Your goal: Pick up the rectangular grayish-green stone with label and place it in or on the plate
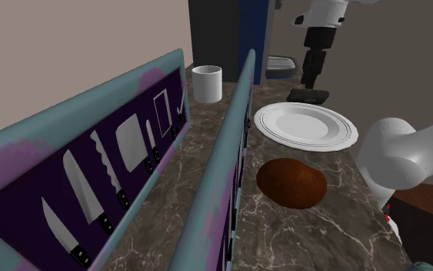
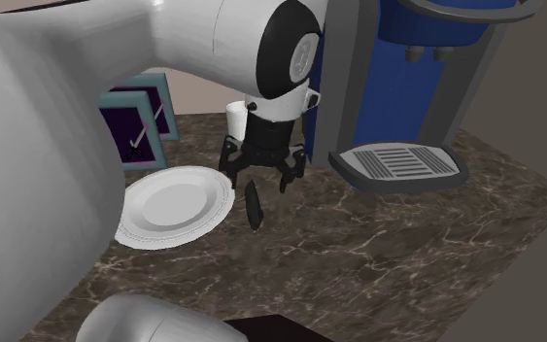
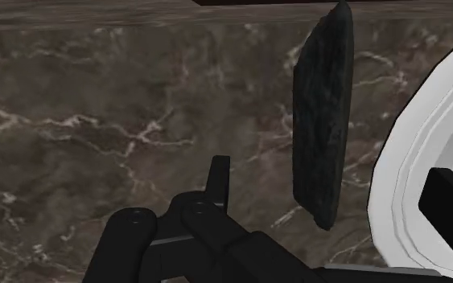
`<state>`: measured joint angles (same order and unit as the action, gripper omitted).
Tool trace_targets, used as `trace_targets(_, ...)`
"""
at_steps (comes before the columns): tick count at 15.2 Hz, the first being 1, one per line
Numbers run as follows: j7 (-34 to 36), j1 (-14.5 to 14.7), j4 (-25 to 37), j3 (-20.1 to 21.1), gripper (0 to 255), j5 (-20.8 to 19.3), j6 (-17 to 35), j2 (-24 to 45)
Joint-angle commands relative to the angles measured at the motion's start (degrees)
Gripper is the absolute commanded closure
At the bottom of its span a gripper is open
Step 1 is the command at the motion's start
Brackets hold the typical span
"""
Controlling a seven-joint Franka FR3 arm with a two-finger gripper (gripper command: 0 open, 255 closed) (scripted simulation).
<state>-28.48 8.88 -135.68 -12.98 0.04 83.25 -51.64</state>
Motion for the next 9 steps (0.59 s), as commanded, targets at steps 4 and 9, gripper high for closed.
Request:
trace_targets(4, -6.57, 1.84, -2.61, -2.16, 0, -1.4, -1.53, -2.67)
trace_targets(9, -6.45, 1.51, -6.95, -2.05, 0, -1.53, 1.3, -4.16)
